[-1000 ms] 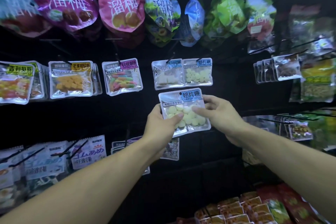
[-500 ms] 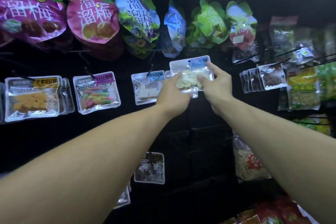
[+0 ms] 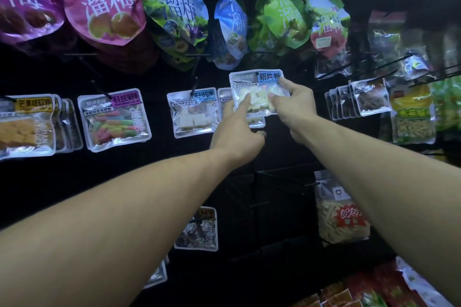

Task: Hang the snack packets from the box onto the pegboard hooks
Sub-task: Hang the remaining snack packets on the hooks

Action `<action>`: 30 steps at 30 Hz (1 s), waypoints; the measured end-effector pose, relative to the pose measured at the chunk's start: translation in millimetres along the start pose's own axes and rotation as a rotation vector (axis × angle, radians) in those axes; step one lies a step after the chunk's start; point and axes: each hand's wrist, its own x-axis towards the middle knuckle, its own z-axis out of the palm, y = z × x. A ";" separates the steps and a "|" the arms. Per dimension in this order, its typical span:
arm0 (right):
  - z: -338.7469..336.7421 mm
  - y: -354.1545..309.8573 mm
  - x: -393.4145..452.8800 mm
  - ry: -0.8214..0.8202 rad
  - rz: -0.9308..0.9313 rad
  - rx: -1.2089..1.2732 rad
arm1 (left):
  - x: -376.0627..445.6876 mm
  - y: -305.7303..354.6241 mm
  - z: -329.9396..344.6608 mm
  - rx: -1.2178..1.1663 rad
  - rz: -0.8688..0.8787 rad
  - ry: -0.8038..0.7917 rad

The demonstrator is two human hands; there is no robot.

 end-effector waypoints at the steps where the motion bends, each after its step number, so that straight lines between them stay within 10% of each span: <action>1: 0.2 -0.3 0.4 -0.001 0.005 -0.001 | -1.6 0.1 0.3 0.011 0.001 0.011; 23: 61.4 47.0 25.8 -0.068 0.053 -0.343 | 25.4 -66.2 5.7 0.101 -0.155 -0.202; 30: 69.6 53.2 -20.4 0.208 0.102 -0.251 | -24.0 -92.5 -12.7 0.085 -0.109 -0.111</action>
